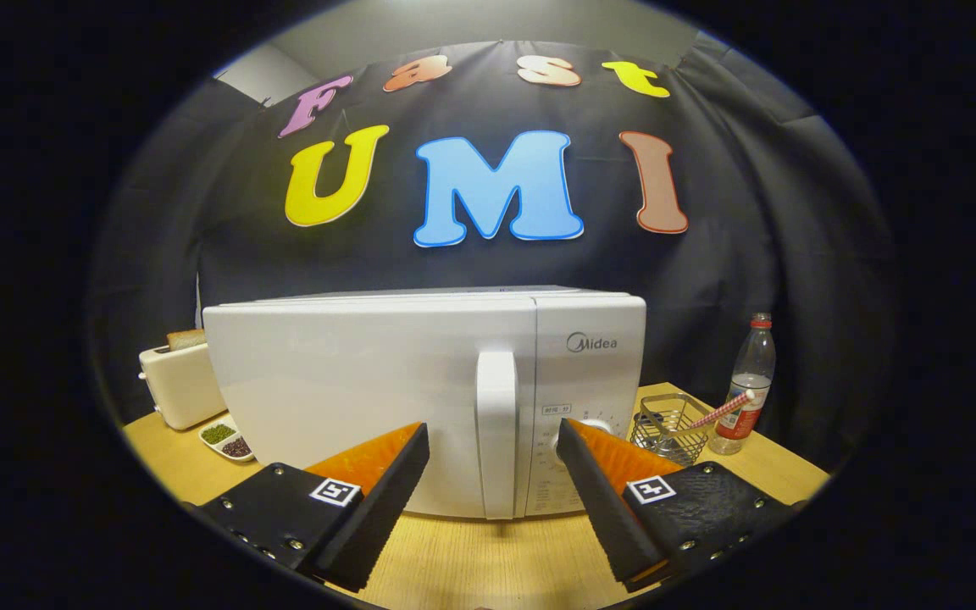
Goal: Open the microwave, put the food inside, and close the microwave door.
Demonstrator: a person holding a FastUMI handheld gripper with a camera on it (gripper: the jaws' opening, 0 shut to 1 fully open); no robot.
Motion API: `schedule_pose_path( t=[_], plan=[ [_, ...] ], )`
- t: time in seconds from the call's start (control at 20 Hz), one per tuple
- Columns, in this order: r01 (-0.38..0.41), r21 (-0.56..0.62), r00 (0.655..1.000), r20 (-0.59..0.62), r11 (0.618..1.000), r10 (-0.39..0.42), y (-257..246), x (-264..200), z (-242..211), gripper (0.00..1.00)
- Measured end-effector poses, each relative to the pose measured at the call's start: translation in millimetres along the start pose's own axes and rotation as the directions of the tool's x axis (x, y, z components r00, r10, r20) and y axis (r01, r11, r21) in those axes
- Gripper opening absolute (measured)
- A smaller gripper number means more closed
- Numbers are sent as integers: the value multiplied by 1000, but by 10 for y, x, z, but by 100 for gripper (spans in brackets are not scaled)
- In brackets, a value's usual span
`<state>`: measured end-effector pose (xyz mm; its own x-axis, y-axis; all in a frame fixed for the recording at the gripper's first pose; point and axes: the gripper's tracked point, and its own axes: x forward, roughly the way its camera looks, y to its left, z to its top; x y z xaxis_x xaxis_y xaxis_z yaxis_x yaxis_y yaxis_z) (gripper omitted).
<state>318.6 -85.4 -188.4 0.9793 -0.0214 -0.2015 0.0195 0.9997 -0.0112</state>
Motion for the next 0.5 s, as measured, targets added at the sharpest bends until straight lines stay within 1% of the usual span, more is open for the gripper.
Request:
schedule_pose_path(
  t=[0.15,0.3,0.35,0.4,0.45,0.5],
  plan=[
    [-5,-1,1000,-23,1000,5,-38,97,-132,99],
    [-5,1,1000,-7,1000,5,-83,150,-134,83],
    [-10,-4,1000,3,1000,10,-90,158,-103,81],
    [-18,-6,1000,14,1000,18,-76,163,-81,68],
    [-18,-9,1000,17,1000,18,-84,169,-68,65],
    [-19,-11,1000,18,1000,19,-86,178,-88,65]
  ],
)
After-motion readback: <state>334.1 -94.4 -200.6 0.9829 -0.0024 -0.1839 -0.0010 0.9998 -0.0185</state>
